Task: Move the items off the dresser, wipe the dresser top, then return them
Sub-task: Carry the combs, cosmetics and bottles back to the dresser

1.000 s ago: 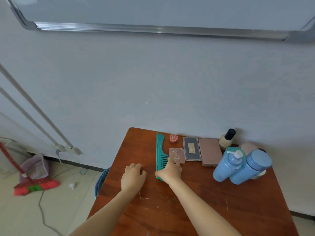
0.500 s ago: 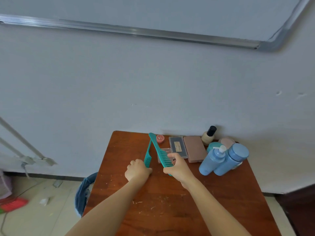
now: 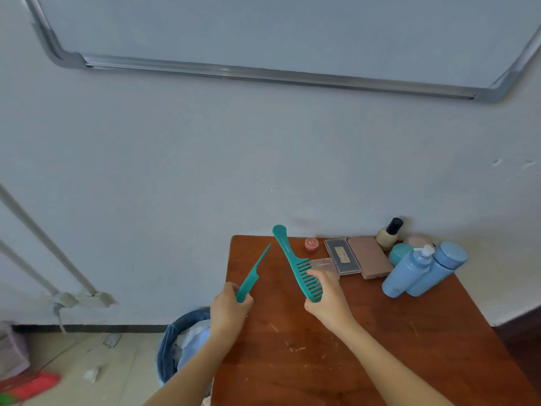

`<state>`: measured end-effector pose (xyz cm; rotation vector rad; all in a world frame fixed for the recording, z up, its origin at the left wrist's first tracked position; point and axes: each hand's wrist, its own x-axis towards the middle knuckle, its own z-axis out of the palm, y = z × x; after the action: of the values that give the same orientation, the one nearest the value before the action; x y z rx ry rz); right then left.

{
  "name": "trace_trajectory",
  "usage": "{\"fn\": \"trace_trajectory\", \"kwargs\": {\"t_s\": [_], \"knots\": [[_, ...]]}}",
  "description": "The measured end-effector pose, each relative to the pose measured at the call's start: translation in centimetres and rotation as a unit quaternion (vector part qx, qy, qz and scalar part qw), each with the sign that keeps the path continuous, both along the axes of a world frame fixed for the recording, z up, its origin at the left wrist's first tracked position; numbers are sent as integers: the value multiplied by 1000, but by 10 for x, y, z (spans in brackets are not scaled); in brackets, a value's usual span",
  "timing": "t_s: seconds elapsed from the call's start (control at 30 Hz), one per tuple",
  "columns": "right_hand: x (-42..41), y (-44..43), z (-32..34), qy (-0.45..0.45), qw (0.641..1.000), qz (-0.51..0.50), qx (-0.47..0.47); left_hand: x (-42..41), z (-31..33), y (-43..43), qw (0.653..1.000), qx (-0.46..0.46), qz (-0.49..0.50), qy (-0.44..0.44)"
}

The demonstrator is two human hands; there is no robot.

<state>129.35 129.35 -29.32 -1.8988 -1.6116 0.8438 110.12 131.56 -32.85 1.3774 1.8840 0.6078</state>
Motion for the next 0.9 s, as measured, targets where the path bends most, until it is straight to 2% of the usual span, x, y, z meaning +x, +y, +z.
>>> {"fn": "trace_trajectory", "kwargs": {"t_s": [0.13,0.3,0.53,0.77,0.9], "knots": [[-13,-18,-2,16,998,-61,20,-17,0,-11,997,60,-19,-42],[-7,-63,0,57,985,-162,26,-5,-1,-33,990,79,-57,-99],[30,-176,4,62,950,-304,43,51,4,-83,968,57,-208,-132],[62,-303,6,44,898,-435,48,118,10,-162,926,8,-356,-125],[74,-395,5,22,868,-495,39,163,14,-234,894,35,-429,-123]]}}
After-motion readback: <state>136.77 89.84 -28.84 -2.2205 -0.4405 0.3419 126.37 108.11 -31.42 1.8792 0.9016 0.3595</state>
